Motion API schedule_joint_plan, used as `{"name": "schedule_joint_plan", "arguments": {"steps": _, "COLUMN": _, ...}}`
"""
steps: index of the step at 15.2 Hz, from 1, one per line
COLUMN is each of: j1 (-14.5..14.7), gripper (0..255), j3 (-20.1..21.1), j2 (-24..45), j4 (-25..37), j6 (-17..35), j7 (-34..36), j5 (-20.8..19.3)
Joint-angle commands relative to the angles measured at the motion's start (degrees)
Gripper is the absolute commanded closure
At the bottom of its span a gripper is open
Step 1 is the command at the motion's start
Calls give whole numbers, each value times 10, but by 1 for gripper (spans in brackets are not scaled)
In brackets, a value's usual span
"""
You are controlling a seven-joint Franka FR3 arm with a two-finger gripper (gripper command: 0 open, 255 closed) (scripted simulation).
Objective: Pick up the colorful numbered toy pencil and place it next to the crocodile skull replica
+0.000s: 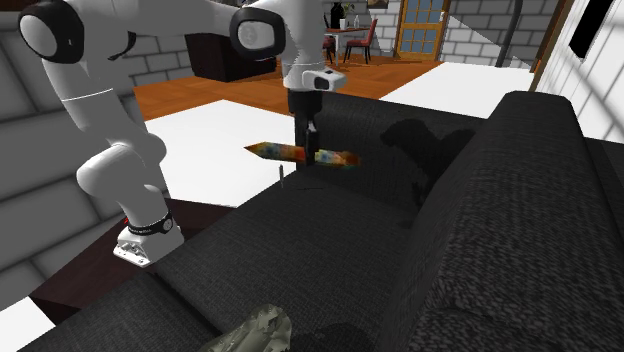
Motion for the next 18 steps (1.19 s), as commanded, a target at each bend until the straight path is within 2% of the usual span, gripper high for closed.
{"name": "schedule_joint_plan", "arguments": {"steps": 1, "j1": -8, "gripper": 255, "j3": -12, "j2": -40, "j4": -44, "j6": 5, "j7": -21, "j5": 0}}
{"name": "schedule_joint_plan", "arguments": {"steps": 9, "j1": -44, "gripper": 255, "j3": -69, "j2": -158, "j4": -154, "j6": -2, "j7": -103, "j5": -21}}
{"name": "schedule_joint_plan", "arguments": {"steps": 18, "j1": -93, "gripper": 255, "j3": -146, "j2": -262, "j4": -227, "j6": -27, "j7": -205, "j5": -70}}
